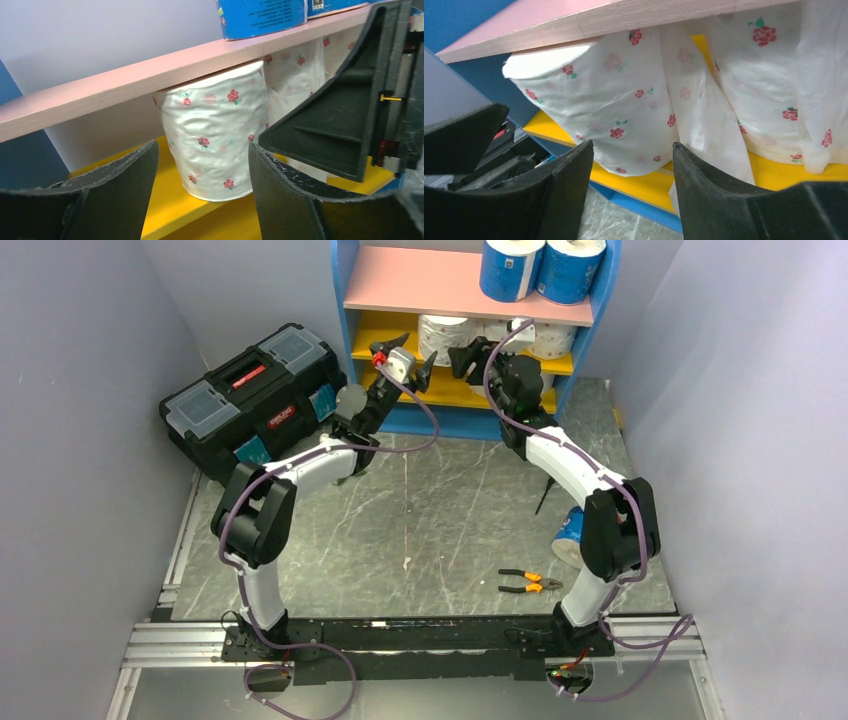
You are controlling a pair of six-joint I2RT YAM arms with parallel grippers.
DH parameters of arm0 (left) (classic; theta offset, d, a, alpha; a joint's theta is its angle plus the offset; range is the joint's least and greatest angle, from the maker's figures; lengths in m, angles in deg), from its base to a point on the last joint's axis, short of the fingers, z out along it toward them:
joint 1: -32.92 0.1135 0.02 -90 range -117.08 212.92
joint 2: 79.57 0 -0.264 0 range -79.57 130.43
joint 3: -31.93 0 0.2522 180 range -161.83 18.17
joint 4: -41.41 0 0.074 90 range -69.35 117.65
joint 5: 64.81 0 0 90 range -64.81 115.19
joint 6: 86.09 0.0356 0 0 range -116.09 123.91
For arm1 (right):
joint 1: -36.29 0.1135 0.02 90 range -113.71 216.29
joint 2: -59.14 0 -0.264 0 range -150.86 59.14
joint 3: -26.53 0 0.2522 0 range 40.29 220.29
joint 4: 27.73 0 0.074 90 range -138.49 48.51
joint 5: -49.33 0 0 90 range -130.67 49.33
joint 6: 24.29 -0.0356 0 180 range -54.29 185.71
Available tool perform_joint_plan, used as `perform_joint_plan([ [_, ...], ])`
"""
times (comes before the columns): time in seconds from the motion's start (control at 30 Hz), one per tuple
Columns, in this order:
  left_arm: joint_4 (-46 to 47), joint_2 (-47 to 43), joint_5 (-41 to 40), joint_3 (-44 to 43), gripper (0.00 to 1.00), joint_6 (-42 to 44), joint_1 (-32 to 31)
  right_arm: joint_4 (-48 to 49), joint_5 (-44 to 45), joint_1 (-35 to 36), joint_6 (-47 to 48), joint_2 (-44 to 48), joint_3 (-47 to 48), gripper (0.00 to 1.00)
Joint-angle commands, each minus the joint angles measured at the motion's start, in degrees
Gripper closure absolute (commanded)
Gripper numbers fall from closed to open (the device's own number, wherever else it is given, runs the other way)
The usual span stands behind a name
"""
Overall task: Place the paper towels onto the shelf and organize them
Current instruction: Place the paper towel on the shelf.
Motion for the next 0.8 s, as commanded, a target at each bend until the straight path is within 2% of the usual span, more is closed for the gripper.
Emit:
perform_joint_plan([
  [0.0,2.4,1.1,4.3,-3.6,0.29,-3.2,0.7,1.3,-3.1,-0.2,0.0,5.8,0.0,0.36],
  [0.1,1.5,1.7,5.7,-4.7,0.30,-3.6,0.7,1.3,-3.4,-0.2,0.0,10.4,-3.1,0.31],
  [0.3,0.2,3.4,5.6,-6.9,0.30,-3.9,0.7,3.3,2.8,-0.3,-2.1,24.2,-14.3,0.27],
  [0.6,0.7,6.4,5.5,-9.0,0.32,-6.3,0.6,3.1,9.0,-0.1,-8.2,42.1,-32.4,0.28],
  [0.77,0.6,8.1,5.4,-10.5,0.32,-6.1,0.4,-3.2,11.3,0.0,-8.1,49.5,-35.8,0.29],
])
